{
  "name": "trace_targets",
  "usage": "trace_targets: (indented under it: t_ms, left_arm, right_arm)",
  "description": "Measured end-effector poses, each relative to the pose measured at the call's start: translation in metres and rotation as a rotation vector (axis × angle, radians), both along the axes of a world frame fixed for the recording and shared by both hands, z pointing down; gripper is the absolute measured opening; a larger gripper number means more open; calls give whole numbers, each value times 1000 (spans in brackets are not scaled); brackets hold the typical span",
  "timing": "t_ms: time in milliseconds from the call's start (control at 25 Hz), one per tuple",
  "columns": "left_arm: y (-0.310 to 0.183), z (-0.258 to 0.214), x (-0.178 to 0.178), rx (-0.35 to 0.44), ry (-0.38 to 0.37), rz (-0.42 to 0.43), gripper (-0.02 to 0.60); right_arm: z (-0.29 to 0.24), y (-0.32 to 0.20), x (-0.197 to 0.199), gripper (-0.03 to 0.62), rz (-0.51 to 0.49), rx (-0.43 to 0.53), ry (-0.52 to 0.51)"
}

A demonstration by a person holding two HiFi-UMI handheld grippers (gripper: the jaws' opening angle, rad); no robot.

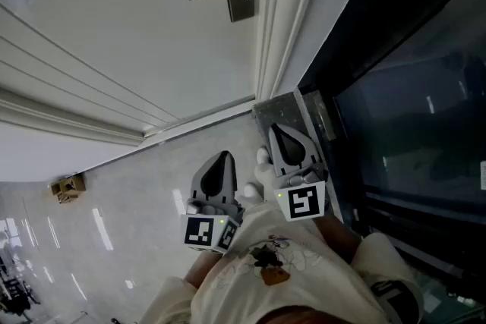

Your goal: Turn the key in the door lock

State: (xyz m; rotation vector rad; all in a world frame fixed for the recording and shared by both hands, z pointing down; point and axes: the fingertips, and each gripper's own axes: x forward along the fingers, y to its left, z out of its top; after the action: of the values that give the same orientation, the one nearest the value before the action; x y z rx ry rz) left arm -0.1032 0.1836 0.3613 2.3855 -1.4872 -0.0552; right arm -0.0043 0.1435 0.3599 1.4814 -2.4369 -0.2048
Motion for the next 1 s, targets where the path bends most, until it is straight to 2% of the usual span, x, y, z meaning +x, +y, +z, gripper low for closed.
trace_targets:
  t_ms: [240,400,560,720,1000]
  left_arm:
    - [16,1,3,-6,-4,5,6]
    - [22,-2,11,-9,7,13,6]
    - [24,-4,15,1,5,19,6]
    - [26,-8,11,6,24,16,6]
    - [4,6,11,-27,15,36,6]
  right_arm:
    - [-7,11,3,6,8,12,-61]
    - [-20,13,2,6,-5,19,-55]
    - [-31,12,5,6,-8,50,-125]
    - [-32,11,6,6,0,62,-123]
    - [-20,-24,5,6,24,29,-139]
